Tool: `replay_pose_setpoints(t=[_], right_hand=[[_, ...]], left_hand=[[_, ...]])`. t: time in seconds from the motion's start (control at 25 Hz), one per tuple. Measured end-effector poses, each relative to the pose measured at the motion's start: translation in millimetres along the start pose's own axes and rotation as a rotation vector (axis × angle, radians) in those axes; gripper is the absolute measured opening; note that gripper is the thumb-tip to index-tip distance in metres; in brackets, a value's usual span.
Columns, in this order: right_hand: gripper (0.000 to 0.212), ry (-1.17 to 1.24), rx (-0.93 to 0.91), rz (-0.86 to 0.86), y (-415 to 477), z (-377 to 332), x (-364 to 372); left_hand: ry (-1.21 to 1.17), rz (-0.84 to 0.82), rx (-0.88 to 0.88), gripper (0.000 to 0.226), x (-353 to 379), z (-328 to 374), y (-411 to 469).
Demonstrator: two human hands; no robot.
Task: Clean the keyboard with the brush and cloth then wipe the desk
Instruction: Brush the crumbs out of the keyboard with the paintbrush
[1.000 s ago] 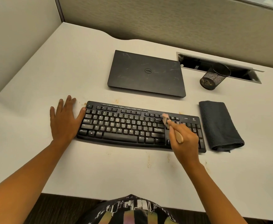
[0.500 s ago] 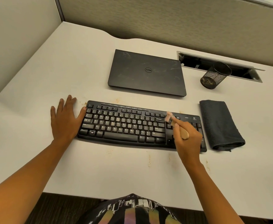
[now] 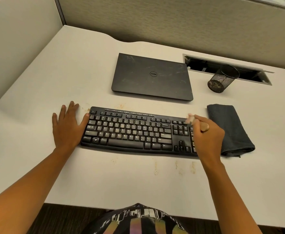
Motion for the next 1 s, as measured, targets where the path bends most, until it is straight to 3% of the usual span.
replay_pose_setpoints(t=[0.12,0.28,1.0], right_hand=[[0.022,0.05,-0.107,-0.094,-18,-14,3],[0.033,-0.02,-0.27,-0.16,-45,-10,20],[0.039,-0.255,-0.458,-0.244,-69,-10,20]], left_hand=[[0.001,-0.001,-0.001,0.056,0,1,1],[0.004,-0.001,0.0,0.056,0,0,1],[0.005,-0.003,-0.003,0.057,3,-2,2]])
Point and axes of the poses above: each hand's wrist, its own y-axis towards the middle knuckle, its own x-axis out of the palm, z = x × y, the point moved 3 cm from there along y, towards the middle knuckle, and after that the axes turned 5 degrees about z, right-handed, at the moved point
